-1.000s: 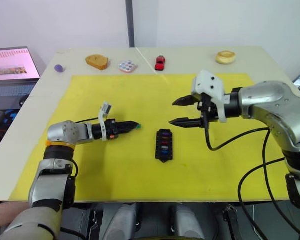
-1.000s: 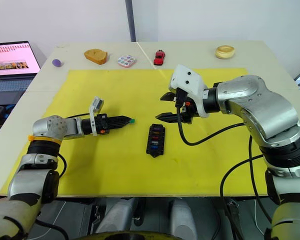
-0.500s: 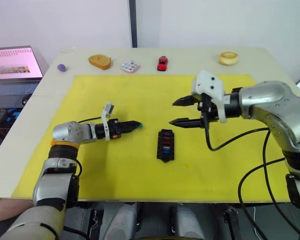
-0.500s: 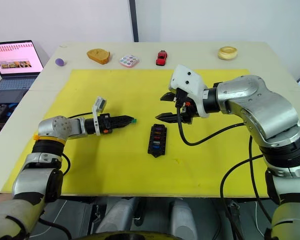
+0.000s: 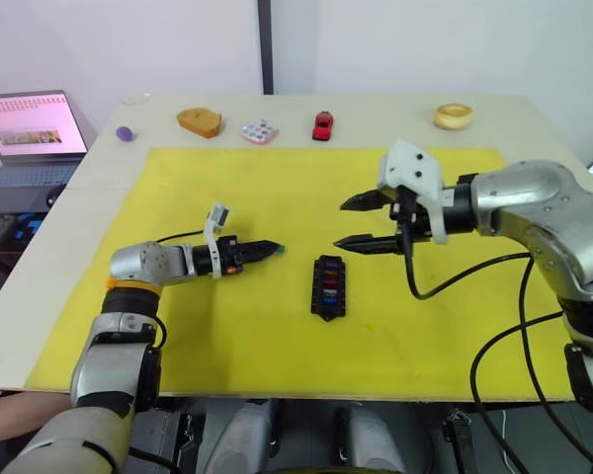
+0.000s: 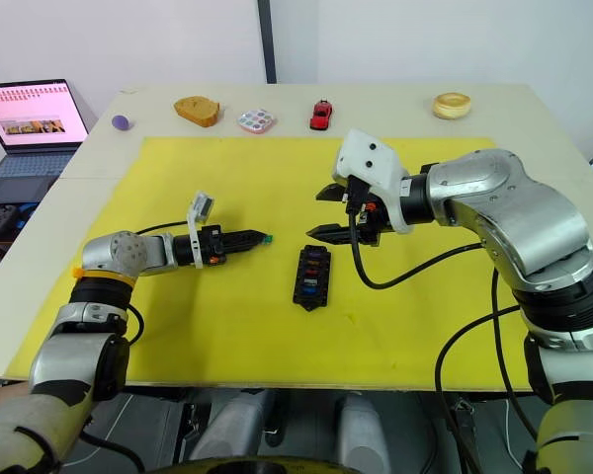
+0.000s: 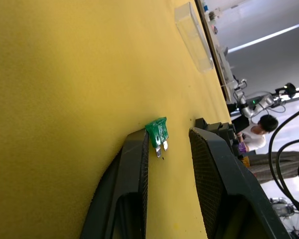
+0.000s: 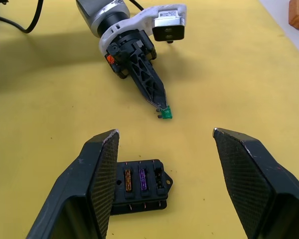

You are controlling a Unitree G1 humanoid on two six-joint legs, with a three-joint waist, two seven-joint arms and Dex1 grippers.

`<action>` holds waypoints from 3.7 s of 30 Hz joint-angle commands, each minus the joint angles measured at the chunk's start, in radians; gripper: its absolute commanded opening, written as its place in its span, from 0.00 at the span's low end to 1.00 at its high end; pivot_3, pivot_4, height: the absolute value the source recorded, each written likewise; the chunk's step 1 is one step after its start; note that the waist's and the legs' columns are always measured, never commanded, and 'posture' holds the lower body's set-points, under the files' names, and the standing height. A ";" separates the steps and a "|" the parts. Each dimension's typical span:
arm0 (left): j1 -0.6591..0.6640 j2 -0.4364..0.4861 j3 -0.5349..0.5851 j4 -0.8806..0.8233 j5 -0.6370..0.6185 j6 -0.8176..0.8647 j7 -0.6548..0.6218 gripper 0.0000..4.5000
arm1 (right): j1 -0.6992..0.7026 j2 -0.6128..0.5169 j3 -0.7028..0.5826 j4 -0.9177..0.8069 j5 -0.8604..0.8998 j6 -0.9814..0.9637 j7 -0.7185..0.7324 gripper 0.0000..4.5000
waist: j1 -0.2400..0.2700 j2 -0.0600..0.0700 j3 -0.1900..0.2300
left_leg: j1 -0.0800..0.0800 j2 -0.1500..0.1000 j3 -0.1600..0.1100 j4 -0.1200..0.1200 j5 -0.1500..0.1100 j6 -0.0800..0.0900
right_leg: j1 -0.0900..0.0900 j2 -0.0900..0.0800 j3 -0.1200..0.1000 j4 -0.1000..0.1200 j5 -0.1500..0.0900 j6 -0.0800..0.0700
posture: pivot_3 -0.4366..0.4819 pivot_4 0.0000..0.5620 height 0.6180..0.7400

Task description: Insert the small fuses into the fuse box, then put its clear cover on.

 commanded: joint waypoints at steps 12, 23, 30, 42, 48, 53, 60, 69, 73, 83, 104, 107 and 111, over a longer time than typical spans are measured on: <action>0.030 0.008 -0.038 0.031 0.060 -0.002 0.031 0.13 | -0.020 0.006 -0.015 -0.026 -0.004 -0.008 -0.004 0.71 | -0.001 0.000 0.000 | 0.000 0.000 0.000 0.000 0.000 0.000 | 0.000 0.000 0.000 0.000 0.000 0.000 | 0.48 0.27 1.00; 0.049 0.000 -0.063 0.020 0.077 -0.038 0.036 0.02 | -0.011 0.004 -0.008 -0.031 -0.015 -0.019 -0.002 0.71 | -0.001 0.002 -0.002 | 0.001 0.000 0.000 -0.001 0.000 0.000 | 0.000 0.000 0.000 0.000 0.000 0.000 | 0.48 0.27 1.00; 0.082 0.023 -0.020 -0.104 0.034 -0.126 -0.023 0.02 | -0.019 -0.002 -0.014 -0.021 -0.007 -0.010 0.010 0.71 | -0.003 0.002 -0.002 | 0.001 0.000 0.000 -0.001 0.000 0.000 | 0.000 0.000 0.000 0.000 0.000 0.000 | 0.48 0.27 1.00; 0.174 0.050 0.075 -0.615 -0.129 -0.249 -0.079 0.02 | -0.196 0.065 -0.062 0.107 0.160 0.260 0.038 0.71 | -0.029 0.000 0.000 | -0.004 0.001 0.000 -0.004 0.000 -0.001 | -0.001 0.000 0.001 -0.001 0.000 0.000 | 0.48 0.27 1.00; 0.121 0.095 0.073 -0.817 -0.238 -0.193 -0.070 0.02 | -0.322 0.089 -0.103 0.204 0.259 0.393 0.058 0.71 | -0.028 0.001 0.000 | -0.004 0.001 0.000 -0.004 0.000 -0.001 | -0.001 0.000 0.000 -0.002 0.000 0.000 | 0.48 0.27 1.00; 0.077 0.118 0.076 -0.889 -0.316 -0.157 -0.046 0.00 | -0.388 0.109 -0.146 0.248 0.320 0.461 0.049 0.59 | -0.029 0.000 0.001 | -0.004 0.001 0.000 -0.004 0.000 0.000 | -0.001 0.000 0.000 -0.002 0.000 0.000 | 0.48 0.27 1.00; 0.057 0.140 0.042 -0.881 -0.321 -0.178 -0.060 0.00 | -0.397 0.121 -0.160 0.228 0.370 0.510 0.034 0.44 | -0.029 0.000 0.001 | -0.004 0.001 0.000 -0.004 0.001 0.000 | -0.001 0.001 0.000 -0.002 0.000 0.000 | 0.48 0.27 1.00; 0.033 0.147 0.021 -0.861 -0.319 -0.190 -0.062 0.00 | -0.395 0.123 -0.166 0.228 0.385 0.516 -0.004 0.44 | -0.029 0.000 0.001 | -0.004 0.001 0.000 -0.004 0.001 0.000 | -0.001 0.001 0.000 -0.002 0.000 0.000 | 0.48 0.27 1.00; 0.024 0.146 0.010 -0.857 -0.326 -0.181 -0.054 0.00 | -0.390 0.127 -0.165 0.229 0.386 0.501 -0.014 0.44 | -0.029 0.000 0.001 | -0.004 0.001 0.000 -0.004 0.001 0.000 | -0.001 0.001 0.000 -0.002 0.000 0.000 | 0.48 0.27 1.00; 0.028 0.146 0.004 -0.858 -0.313 -0.199 -0.043 0.00 | -0.382 0.119 -0.147 0.219 0.386 0.477 -0.008 0.44 | -0.029 0.000 0.001 | -0.004 0.001 0.000 -0.004 0.001 0.000 | -0.001 0.001 0.000 -0.002 0.000 0.000 | 0.48 0.27 1.00; 0.087 0.209 -0.073 -0.825 -0.129 -0.351 -0.052 0.33 | -0.272 0.018 0.054 0.067 0.136 0.173 0.017 0.00 | -0.029 0.000 0.001 | -0.004 0.001 0.001 -0.004 0.001 0.000 | -0.001 0.001 0.000 -0.002 0.000 0.000 | 0.48 0.27 1.00; 0.164 0.262 -0.132 -0.781 -0.012 -0.463 -0.115 0.68 | -0.214 -0.002 0.103 0.074 0.055 0.049 0.051 0.00 | -0.031 0.000 0.001 | -0.004 0.001 0.001 -0.005 0.000 -0.001 | -0.001 0.001 0.001 -0.003 0.000 0.000 | 0.48 0.27 1.00; 0.221 0.266 -0.266 -0.642 0.202 -0.709 -0.159 0.99 | -0.163 0.024 0.157 0.123 -0.055 -0.088 0.070 0.00 | -0.032 0.000 0.001 | -0.003 0.001 0.002 -0.007 0.001 -0.001 | -0.002 0.000 0.001 -0.003 0.000 0.000 | 0.48 0.27 1.00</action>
